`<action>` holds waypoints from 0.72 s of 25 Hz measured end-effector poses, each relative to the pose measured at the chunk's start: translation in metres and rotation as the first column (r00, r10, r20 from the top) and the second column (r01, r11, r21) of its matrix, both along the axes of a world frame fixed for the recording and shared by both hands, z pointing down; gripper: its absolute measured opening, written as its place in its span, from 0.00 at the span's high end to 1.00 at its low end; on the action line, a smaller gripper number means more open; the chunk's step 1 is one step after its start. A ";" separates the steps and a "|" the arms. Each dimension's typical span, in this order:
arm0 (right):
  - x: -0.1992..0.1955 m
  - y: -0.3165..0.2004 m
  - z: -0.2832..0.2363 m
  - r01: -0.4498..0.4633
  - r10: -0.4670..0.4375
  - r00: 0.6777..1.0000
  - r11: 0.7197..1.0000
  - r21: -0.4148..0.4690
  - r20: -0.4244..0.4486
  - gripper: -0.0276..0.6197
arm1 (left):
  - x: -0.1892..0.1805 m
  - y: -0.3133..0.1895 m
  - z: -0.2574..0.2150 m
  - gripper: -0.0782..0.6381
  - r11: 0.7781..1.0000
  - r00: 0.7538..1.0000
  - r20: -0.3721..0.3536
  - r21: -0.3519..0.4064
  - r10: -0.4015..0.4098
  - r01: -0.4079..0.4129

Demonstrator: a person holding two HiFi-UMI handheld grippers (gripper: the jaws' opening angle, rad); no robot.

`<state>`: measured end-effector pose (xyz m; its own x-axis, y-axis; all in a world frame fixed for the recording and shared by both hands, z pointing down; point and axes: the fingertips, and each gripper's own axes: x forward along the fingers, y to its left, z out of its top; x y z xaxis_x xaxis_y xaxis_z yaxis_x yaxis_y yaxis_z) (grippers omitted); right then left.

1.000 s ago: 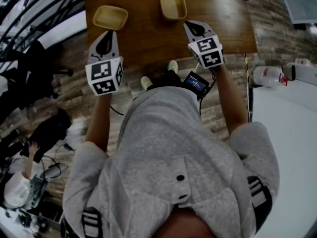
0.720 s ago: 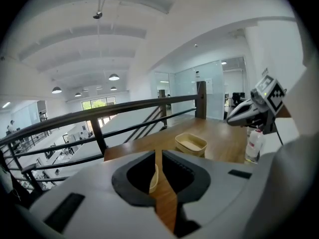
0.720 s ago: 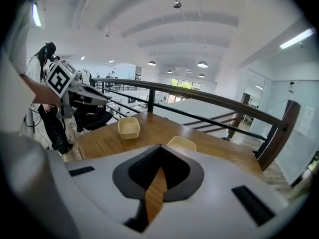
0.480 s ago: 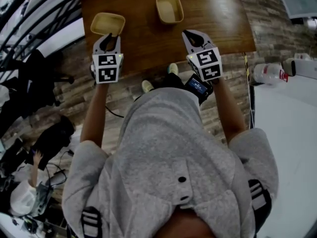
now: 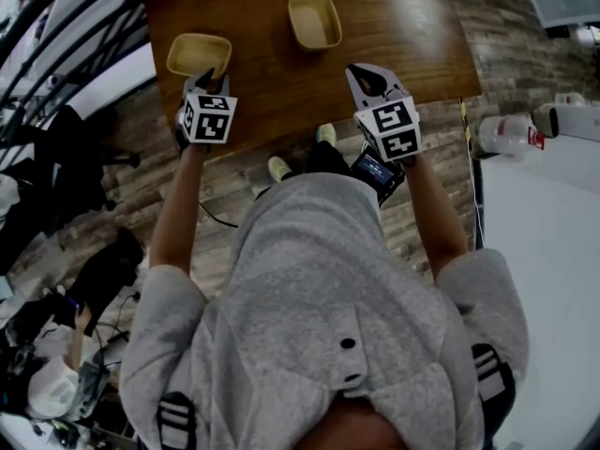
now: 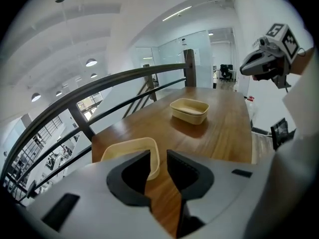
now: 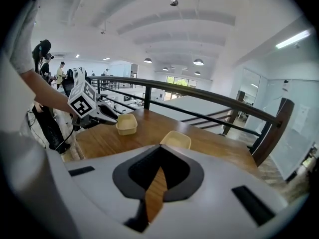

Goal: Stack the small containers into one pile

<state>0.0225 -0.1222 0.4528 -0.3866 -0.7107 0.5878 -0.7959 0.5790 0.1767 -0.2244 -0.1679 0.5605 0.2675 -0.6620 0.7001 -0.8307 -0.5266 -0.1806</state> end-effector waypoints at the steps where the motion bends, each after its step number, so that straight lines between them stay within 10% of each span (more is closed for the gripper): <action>1: 0.002 0.001 0.000 -0.001 0.001 1.000 1.000 0.001 -0.002 0.93 | 0.000 -0.001 0.003 0.75 1.000 1.000 0.009 -0.005 0.000 0.000; 18: 0.021 0.018 0.007 -0.013 0.012 0.999 1.000 -0.028 -0.045 0.93 | 0.003 -0.015 0.055 0.75 0.993 0.991 0.119 -0.113 0.061 -0.047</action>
